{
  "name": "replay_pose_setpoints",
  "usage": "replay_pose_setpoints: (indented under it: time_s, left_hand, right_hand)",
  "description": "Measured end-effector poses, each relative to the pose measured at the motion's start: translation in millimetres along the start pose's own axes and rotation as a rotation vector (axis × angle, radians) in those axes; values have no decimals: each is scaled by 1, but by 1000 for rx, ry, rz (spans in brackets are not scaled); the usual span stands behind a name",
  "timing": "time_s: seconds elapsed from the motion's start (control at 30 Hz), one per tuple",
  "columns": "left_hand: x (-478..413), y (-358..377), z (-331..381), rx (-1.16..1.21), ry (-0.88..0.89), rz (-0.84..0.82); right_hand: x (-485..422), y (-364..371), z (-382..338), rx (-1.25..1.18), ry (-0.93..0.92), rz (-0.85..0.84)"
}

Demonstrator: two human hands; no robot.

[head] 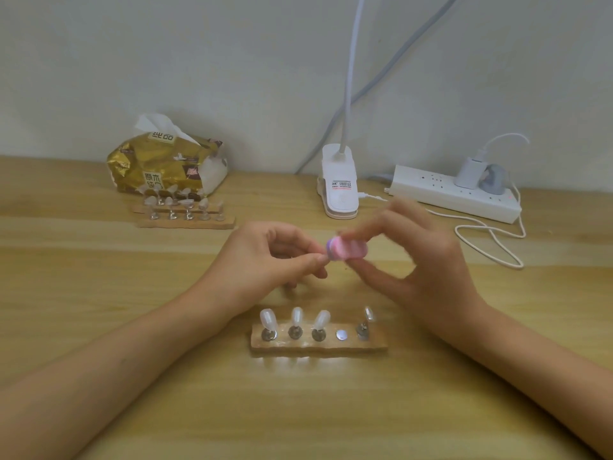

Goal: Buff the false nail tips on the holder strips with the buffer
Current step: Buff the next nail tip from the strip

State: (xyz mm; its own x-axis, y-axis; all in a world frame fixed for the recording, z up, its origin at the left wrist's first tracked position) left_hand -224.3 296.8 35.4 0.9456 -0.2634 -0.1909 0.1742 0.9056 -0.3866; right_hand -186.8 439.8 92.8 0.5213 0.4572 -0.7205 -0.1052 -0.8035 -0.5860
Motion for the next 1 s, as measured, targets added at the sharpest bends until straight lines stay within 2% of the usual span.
replay_pose_setpoints:
  time_s: [0.07,0.17,0.23,0.3,0.43,0.5,0.63,0.73,0.87,1.0]
  left_hand:
    - [0,-2,0,9,-2,6]
    - [0,-1,-1,12,-8,-2]
    - [0,0,0,4,0,-10]
    - [0,-1,0,15,-2,-7]
    - [2,1,2,19,-3,-37]
    - [3,-4,5,21,5,3]
    - [7,-18,14,13,24,87]
    - [12,-21,21,-18,35,102]
    - [17,-21,43,-121,65,62]
    - [27,-7,77,-266,197,-29]
  right_hand:
    - [2,11,-2,3,-12,-61]
    - [1,-3,11,-6,71,-6]
    - [1,-3,1,-3,-10,4]
    - [2,10,-4,2,-37,-59]
    - [2,-7,30,-1,163,-8]
    - [4,-16,32,-46,186,40]
    - [6,8,28,-28,175,-116]
    - [9,13,31,-31,182,-147]
    - [9,15,36,-44,206,-178]
    - [8,16,33,-28,190,-203]
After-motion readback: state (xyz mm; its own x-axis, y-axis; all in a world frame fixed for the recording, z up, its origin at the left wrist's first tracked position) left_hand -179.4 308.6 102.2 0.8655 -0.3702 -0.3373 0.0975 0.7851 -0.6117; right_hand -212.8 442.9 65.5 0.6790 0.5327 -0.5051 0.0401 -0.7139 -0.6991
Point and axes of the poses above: each hand's wrist, its own x-axis away from the middle knuckle, its own y-axis out of the palm, z = x × y, the point moved 10 cm from there along -x, towards the middle knuckle, and after that the axes turned 9 degrees about -x, right-handed, at the moved point
